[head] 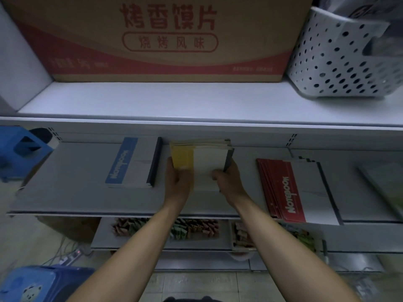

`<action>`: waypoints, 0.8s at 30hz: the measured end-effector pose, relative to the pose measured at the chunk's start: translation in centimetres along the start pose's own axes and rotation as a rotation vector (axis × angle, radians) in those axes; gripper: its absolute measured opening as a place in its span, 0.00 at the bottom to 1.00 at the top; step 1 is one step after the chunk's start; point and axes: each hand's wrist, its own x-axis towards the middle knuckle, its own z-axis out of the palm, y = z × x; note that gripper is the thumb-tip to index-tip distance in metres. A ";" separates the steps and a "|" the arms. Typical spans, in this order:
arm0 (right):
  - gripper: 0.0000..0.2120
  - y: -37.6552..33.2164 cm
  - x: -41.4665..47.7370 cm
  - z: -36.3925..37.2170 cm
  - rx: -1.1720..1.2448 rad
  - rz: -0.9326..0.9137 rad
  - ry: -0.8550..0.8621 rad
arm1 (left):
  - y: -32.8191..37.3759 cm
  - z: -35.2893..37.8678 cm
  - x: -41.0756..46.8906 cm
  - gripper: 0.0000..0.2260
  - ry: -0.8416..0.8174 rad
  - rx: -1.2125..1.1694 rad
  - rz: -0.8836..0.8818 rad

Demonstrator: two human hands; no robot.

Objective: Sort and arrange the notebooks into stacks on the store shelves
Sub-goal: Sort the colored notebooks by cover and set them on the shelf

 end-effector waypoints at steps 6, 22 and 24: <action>0.22 0.3 0.1 -0.7 -0.061 0.003 -0.010 | 0.1 -0.4 -0.5 0.26 -0.055 -0.013 0.015; 0.27 1.7 2.5 -3.4 -0.018 0.203 -0.256 | 1.1 -2.9 4.9 0.18 -0.410 0.075 -0.308; 0.21 1.1 2.6 -3.4 0.082 0.384 -0.295 | 1.2 -3.7 6.2 0.15 -0.474 0.195 -0.492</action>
